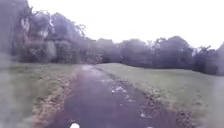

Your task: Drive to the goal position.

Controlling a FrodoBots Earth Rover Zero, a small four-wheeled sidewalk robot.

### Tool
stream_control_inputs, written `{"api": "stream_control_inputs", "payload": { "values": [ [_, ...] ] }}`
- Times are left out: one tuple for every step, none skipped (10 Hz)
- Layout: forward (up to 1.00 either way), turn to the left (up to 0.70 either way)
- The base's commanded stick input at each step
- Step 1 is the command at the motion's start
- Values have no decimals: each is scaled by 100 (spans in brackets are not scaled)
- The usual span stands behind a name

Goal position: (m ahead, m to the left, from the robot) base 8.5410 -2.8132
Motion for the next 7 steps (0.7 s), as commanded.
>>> {"api": "stream_control_inputs", "payload": {
  "values": [
    [70, 0],
    [70, 0],
    [70, 0],
    [70, 0],
    [70, 0],
    [70, 35],
    [70, 35]
  ]
}}
